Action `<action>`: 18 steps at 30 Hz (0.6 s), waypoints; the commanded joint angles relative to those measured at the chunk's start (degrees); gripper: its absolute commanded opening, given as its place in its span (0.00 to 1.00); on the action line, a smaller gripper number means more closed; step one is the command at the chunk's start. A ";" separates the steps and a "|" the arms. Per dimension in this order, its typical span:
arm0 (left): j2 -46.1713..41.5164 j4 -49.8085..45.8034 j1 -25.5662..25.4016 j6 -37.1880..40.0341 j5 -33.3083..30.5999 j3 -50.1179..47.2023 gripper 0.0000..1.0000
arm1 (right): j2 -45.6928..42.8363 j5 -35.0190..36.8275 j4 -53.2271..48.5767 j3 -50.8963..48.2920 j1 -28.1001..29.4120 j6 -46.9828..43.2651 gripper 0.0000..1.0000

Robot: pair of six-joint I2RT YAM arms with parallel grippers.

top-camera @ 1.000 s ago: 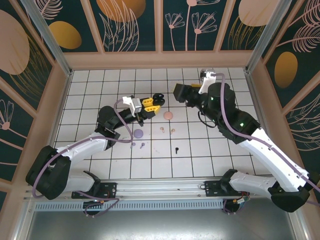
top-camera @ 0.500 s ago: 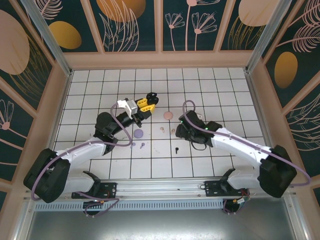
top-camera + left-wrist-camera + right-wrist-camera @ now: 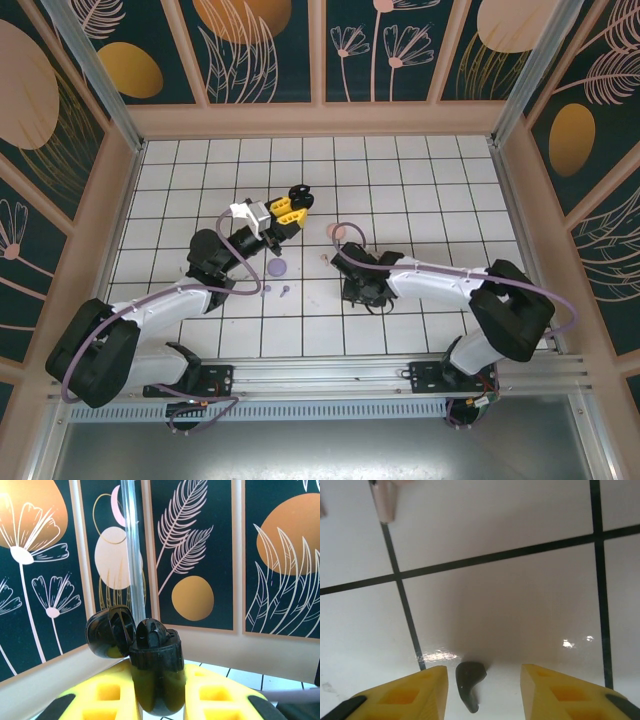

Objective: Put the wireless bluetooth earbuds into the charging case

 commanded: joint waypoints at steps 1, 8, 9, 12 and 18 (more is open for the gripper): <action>-0.95 3.30 -0.29 -0.83 -0.38 -0.56 0.00 | 1.78 -0.18 -0.11 1.93 0.79 1.01 0.41; -1.16 3.73 -0.32 -1.10 -0.43 -0.96 0.00 | 3.78 0.04 0.25 3.04 1.15 0.78 0.40; -1.10 3.74 -0.31 -1.21 -0.38 -1.04 0.00 | 4.01 0.24 0.21 3.17 1.15 0.74 0.39; -1.06 3.84 -0.31 -1.34 -0.26 -1.06 0.00 | 4.83 0.53 0.13 3.62 1.15 0.65 0.38; -0.87 4.00 -0.26 -1.42 -0.21 -1.06 0.00 | 5.97 0.38 0.64 3.84 1.15 0.48 0.33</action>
